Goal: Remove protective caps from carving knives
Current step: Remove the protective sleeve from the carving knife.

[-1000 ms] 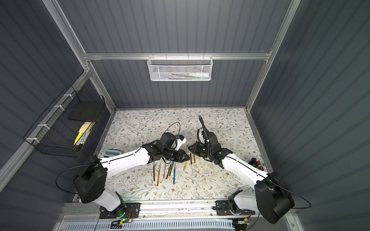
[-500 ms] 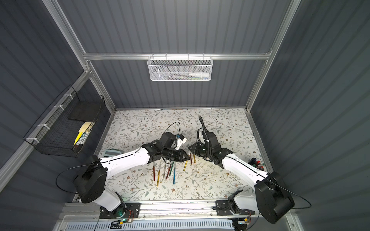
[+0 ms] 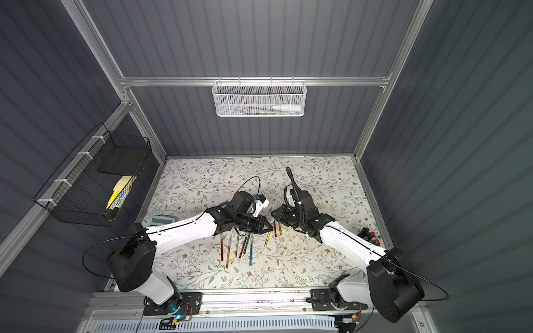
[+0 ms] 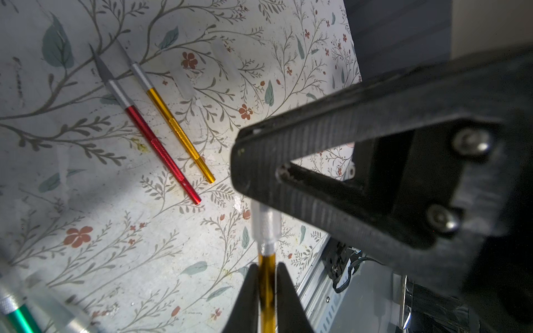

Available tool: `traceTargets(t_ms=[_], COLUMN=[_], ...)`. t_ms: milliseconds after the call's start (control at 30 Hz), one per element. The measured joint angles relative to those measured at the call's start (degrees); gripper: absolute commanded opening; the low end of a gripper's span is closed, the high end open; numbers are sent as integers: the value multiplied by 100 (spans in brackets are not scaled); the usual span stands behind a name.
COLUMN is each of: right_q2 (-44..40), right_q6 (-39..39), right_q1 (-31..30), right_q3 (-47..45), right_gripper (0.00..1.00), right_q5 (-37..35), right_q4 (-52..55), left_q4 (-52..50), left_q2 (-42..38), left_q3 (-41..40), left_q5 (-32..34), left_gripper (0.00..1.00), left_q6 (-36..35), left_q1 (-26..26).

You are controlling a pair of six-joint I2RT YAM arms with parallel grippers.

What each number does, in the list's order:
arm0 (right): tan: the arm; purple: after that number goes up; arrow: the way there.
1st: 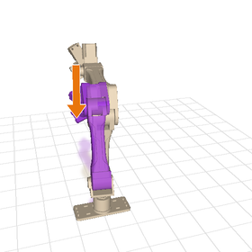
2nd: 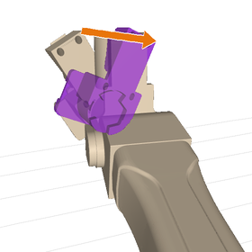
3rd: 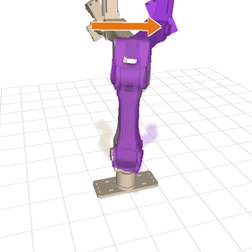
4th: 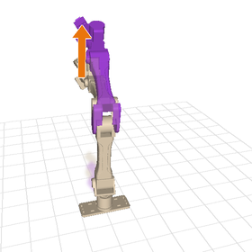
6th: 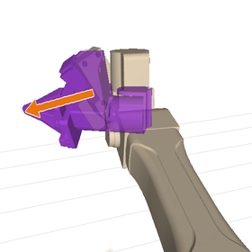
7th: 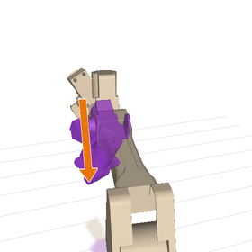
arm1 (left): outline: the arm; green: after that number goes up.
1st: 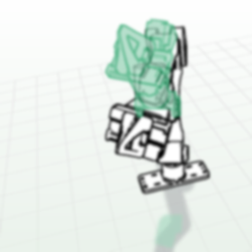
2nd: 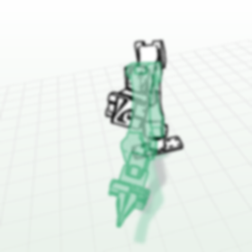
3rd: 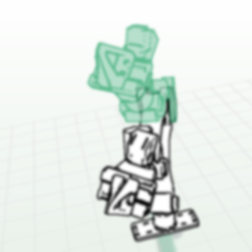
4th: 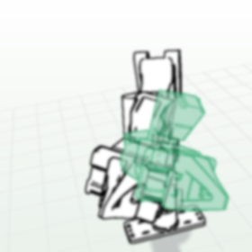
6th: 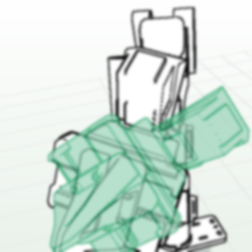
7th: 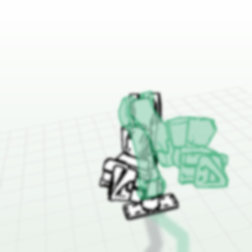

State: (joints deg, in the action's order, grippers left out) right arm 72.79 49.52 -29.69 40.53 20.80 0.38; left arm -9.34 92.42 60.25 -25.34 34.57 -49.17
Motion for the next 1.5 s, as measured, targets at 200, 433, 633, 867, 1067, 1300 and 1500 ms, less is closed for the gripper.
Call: traceTargets(t_ms=[200,433,633,867,1067,1300,1500], right_q2=[0,0,0,0,0,-2,-50], right_q6=[39,83,103,105,103,63,35], right_q1=[2,2,2,2,11,96,256], right_q3=[0,-9,-44,-50,-50,-24,-7], right_gripper=[29,25,22,12,11,11,10], right_q5=[24,173,205,173,101,127,267], right_q4=[-2,-44,-50,-35,2,120,160], left_q4=[2,2,2,4,146,260,415], left_q2=[0,0,-2,-7,-9,-9,-9], left_q3=[0,0,0,0,-87,-129,-129], left_q5=[-2,0,0,9,17,20,17], left_gripper=[6,6,5,3,1,2,2], left_q6=[11,13,13,13,17,39,39], left_q1=[0,0,0,0,0,-2,-2])
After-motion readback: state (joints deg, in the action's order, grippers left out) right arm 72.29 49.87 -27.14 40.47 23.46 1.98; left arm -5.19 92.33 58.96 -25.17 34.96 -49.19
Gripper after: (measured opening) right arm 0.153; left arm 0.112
